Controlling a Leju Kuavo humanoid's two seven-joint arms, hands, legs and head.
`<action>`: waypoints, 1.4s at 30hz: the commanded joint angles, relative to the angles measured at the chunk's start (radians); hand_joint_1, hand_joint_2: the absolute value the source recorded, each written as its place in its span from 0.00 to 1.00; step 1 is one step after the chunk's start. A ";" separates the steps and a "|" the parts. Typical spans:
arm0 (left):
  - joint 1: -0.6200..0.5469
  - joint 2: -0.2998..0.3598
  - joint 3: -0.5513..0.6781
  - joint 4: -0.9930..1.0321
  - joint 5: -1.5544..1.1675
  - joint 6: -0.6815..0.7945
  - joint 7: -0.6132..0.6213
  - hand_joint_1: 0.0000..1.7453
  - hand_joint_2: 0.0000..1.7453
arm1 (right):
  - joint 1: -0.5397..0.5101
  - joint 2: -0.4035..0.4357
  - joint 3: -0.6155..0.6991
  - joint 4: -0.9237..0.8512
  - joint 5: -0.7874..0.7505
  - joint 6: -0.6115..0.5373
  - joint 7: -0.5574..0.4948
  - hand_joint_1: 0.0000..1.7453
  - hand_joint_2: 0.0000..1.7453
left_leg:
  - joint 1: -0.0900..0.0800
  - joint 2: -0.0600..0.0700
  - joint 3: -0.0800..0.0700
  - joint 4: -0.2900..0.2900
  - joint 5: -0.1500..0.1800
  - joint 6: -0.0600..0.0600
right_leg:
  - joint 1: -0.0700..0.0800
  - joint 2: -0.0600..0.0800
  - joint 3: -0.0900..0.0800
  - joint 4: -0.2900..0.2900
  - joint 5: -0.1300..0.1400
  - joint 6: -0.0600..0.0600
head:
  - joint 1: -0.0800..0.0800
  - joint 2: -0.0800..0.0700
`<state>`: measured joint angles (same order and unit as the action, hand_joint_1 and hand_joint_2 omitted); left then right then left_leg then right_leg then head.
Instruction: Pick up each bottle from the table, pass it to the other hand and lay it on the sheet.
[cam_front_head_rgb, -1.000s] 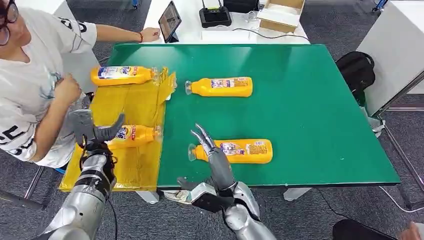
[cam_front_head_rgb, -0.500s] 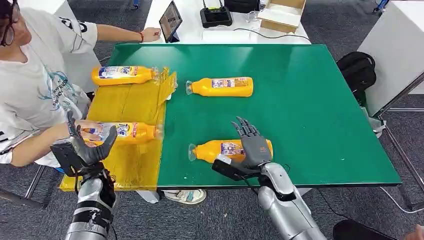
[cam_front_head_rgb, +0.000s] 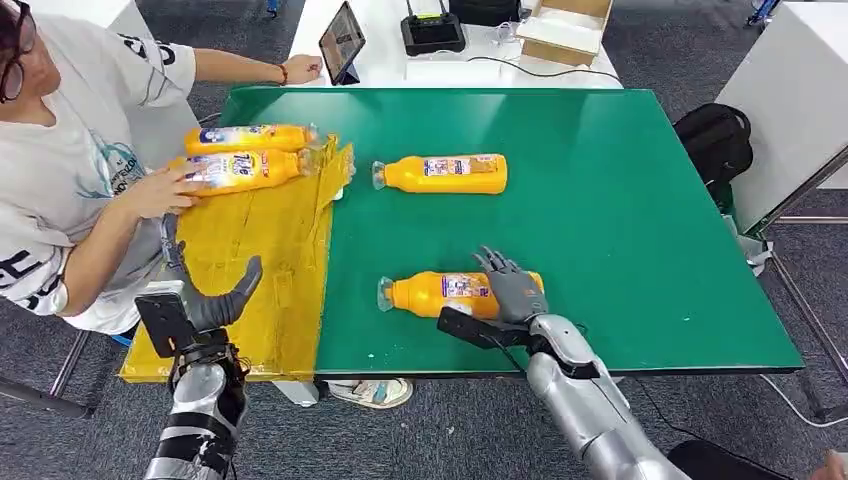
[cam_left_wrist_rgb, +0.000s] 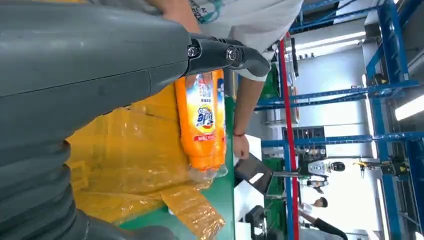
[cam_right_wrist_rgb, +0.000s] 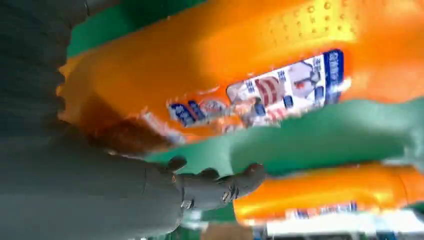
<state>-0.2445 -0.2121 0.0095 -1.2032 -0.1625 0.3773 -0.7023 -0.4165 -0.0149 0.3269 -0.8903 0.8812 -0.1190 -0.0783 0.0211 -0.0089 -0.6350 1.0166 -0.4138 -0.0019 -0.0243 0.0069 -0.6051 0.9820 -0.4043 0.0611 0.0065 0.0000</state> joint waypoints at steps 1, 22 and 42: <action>-0.031 0.025 -0.037 0.061 0.005 -0.006 0.004 0.00 1.00 | -0.085 0.010 -0.028 0.202 -0.042 0.038 -0.029 0.00 1.00 | 0.000 0.001 0.004 -0.001 -0.001 0.001 | 0.001 0.000 0.003 -0.001 0.000 -0.002 | 0.000 0.000; -0.077 0.013 -0.036 0.225 0.040 -0.043 0.004 0.00 1.00 | -0.223 -0.046 0.050 0.400 -0.151 0.291 -0.028 0.00 1.00 | 0.000 -0.001 0.011 -0.001 0.000 0.001 | 0.000 -0.002 0.011 -0.002 0.000 -0.002 | 0.000 0.000; -0.152 0.000 0.015 0.417 0.080 -0.125 0.044 0.00 1.00 | -0.249 -0.081 0.164 0.441 -0.206 0.370 0.002 0.61 1.00 | 0.001 -0.003 0.016 -0.001 0.001 0.002 | 0.001 -0.004 0.017 -0.004 0.000 -0.002 | 0.000 0.000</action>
<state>-0.3414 -0.2129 0.0031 -0.8885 -0.0805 0.2472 -0.6668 -0.6899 -0.0736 0.4314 -0.5585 0.6870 0.2113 -0.0847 0.0211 -0.0088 -0.6214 1.0168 -0.4134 -0.0013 -0.0243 0.0069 -0.5928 0.9804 -0.4036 0.0619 0.0065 0.0000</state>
